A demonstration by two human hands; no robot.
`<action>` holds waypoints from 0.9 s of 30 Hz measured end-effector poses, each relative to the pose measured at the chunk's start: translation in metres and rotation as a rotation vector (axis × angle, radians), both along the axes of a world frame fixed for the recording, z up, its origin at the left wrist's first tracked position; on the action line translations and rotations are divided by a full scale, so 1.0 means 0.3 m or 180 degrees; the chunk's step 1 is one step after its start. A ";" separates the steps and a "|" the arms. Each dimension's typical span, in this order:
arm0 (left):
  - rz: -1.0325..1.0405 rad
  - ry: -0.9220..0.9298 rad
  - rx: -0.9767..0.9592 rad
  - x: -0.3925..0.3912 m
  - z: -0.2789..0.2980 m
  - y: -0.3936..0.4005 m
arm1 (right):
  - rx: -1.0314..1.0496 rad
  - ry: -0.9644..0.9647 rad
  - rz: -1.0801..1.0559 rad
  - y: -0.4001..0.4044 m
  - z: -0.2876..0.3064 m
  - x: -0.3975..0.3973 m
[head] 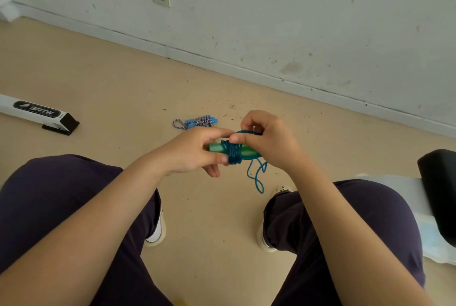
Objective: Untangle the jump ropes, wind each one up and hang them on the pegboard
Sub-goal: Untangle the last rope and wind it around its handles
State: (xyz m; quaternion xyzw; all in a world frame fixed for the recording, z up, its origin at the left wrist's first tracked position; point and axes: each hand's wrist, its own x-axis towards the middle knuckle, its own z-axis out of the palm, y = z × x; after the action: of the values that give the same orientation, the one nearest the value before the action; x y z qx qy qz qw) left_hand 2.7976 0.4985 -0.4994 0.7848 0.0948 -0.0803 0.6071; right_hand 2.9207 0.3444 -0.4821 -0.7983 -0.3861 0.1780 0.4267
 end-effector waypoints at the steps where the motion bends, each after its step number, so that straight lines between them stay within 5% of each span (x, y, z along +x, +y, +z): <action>1: 0.0003 -0.0005 -0.0043 -0.002 0.000 0.001 | 0.0003 0.0054 -0.0022 0.002 -0.005 0.003; 11: 0.0188 0.0311 -0.0687 -0.001 0.010 -0.036 | 0.0074 0.0255 -0.0056 0.001 -0.015 -0.004; 27: 0.0004 0.0334 -0.0626 -0.011 -0.014 -0.027 | -0.0299 0.0522 -0.0055 0.011 -0.042 -0.014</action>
State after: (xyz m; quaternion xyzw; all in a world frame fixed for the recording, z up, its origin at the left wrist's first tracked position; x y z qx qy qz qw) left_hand 2.7942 0.4905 -0.5037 0.7161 0.1186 -0.1297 0.6755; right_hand 2.9166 0.3476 -0.4949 -0.8034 -0.3341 0.2569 0.4205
